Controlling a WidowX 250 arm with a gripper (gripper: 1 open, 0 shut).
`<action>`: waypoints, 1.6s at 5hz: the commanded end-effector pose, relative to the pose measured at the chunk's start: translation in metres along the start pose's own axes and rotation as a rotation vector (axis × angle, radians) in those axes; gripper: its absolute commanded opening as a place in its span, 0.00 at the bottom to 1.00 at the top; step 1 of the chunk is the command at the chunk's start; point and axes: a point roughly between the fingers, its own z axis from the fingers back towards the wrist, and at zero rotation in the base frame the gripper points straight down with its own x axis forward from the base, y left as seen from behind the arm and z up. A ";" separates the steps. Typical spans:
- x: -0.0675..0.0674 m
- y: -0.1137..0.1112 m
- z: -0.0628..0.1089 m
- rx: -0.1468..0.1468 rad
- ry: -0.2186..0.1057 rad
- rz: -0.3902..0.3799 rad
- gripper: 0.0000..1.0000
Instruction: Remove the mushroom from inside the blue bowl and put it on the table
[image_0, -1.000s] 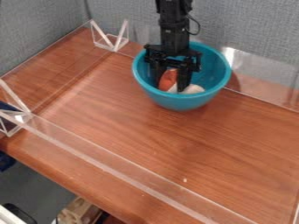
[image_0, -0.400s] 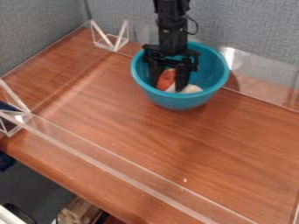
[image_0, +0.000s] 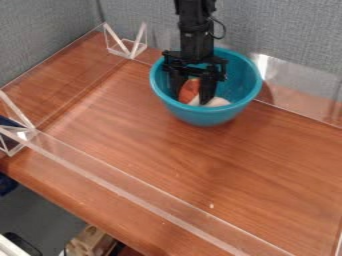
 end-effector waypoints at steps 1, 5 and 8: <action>0.003 0.001 0.050 0.020 -0.130 -0.010 0.00; 0.000 0.003 0.060 0.005 -0.138 -0.029 0.00; -0.010 -0.007 0.085 0.019 -0.180 -0.064 0.00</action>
